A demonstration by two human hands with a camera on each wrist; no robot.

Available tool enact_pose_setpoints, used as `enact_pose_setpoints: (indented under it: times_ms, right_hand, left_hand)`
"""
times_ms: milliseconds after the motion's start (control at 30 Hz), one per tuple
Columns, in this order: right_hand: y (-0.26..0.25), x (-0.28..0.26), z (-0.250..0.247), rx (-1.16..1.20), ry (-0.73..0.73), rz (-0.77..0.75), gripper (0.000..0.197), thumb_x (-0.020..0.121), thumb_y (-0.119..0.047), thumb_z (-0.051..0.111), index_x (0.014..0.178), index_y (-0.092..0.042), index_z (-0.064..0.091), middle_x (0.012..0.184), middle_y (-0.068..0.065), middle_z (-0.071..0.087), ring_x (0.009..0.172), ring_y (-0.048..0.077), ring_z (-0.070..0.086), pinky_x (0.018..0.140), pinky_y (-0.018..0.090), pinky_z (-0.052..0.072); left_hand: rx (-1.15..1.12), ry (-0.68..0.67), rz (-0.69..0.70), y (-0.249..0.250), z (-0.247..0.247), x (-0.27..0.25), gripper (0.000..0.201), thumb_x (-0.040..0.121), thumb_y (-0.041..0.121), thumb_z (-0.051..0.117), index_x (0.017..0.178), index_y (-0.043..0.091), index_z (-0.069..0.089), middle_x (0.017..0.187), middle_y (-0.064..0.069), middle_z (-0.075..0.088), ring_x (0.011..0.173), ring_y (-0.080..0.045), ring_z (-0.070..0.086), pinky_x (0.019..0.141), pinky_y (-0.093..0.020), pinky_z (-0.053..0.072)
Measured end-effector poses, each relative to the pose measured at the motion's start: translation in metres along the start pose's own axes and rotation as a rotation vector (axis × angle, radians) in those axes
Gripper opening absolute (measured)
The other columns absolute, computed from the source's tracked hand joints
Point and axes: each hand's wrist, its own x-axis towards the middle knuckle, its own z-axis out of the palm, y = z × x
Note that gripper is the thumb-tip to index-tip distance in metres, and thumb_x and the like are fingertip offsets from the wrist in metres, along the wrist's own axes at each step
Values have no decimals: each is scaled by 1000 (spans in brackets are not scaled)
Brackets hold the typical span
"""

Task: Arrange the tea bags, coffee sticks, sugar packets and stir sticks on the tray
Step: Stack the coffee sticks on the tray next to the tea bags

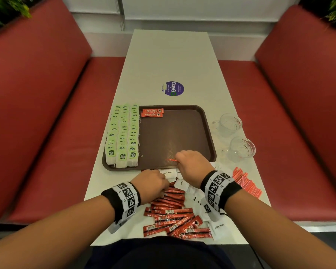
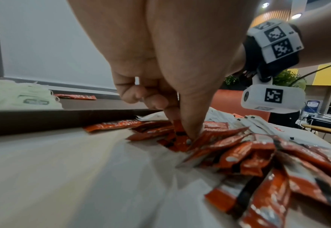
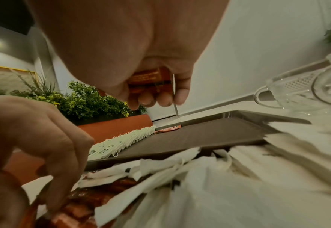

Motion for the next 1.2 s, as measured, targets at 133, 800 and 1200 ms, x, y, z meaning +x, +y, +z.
enact_pose_setpoints:
  times_ms: [133,800,1200]
  right_hand:
    - [2,0,4,74,-59,-5,28,91,-1,45,114,-11,57,107,7,59,97,26,57,77,28,37]
    - [2,35,-17,360,36,-85,3,92,-24,61,88,-23,61,89,-8,50,77,15,53,71,33,46]
    - [10,57,-27,380,147,61,10,95,-34,58,97,-24,54,87,-9,54,74,9,51,64,27,40]
  left_hand:
    - [-95,82,-13,-7,-9,-2,17,95,33,55,105,24,66,105,3,64,102,-19,56,86,-37,48]
    - [-55,738,-20,-59,-34,-15,15,80,27,76,81,20,63,88,3,60,77,-18,52,65,-33,40]
    - [-9,507,-353,-96,-67,29,16,95,39,56,101,36,71,99,16,67,95,-15,49,84,-37,34]
